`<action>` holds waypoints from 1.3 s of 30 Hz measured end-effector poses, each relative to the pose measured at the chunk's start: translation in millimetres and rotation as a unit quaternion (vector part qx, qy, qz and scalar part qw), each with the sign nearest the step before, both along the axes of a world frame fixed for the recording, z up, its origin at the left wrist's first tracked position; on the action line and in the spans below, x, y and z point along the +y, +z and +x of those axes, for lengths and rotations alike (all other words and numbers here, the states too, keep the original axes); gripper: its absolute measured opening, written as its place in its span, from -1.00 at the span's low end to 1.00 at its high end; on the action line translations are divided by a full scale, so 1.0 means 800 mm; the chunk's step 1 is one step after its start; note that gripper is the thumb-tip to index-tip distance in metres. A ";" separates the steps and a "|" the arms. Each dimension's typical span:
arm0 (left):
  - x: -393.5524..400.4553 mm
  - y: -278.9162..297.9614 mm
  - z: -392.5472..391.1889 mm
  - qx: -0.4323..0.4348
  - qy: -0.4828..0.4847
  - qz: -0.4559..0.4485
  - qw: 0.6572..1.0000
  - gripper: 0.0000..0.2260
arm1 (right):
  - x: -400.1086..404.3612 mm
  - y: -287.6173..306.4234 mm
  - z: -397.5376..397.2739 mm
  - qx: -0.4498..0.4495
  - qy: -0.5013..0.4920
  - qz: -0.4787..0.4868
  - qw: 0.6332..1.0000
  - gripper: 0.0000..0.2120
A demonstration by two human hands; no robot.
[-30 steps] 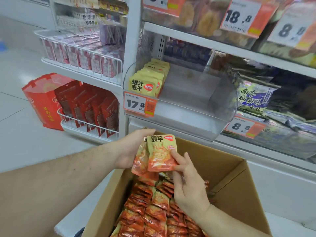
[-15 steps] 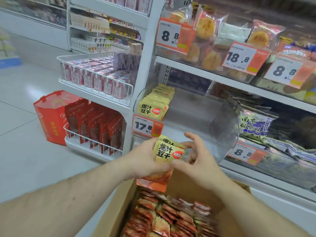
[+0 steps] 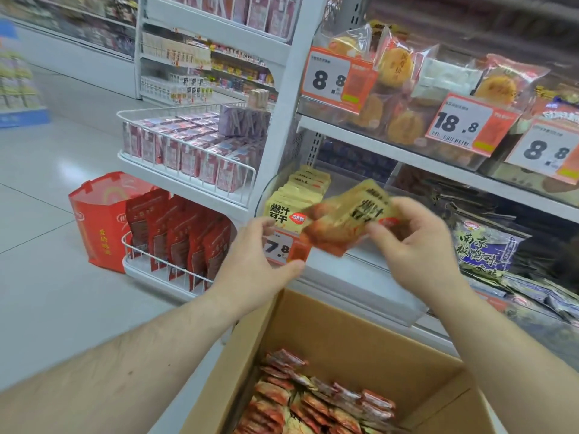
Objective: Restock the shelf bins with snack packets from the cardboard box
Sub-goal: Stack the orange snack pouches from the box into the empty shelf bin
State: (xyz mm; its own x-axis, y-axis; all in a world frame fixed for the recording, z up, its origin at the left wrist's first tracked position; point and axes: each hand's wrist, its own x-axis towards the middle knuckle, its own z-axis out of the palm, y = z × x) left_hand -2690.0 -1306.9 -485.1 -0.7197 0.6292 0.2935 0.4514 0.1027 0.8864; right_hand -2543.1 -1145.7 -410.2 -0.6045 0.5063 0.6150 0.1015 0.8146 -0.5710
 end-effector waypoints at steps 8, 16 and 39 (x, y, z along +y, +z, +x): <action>0.010 -0.011 -0.014 0.062 0.038 -0.115 0.991 -0.45 | 0.004 -0.013 -0.046 0.013 0.013 0.220 0.975 -0.74; 0.016 -0.015 -0.009 0.089 0.024 -0.166 0.982 -0.33 | 0.009 -0.032 -0.066 -0.018 -0.003 0.211 0.977 -0.74; 0.025 -0.019 -0.011 0.035 0.021 -0.113 0.993 -0.39 | -0.017 -0.010 -0.174 -0.446 0.009 0.065 0.892 -0.86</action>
State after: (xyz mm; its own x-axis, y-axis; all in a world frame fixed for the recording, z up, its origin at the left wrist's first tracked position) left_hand -2698.7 -1287.2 -499.9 -0.7302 0.6537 0.1987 0.5016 0.3153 0.8056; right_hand -2682.0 -1159.7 -418.5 -0.8906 0.4504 -0.0629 0.4543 0.8746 -0.1695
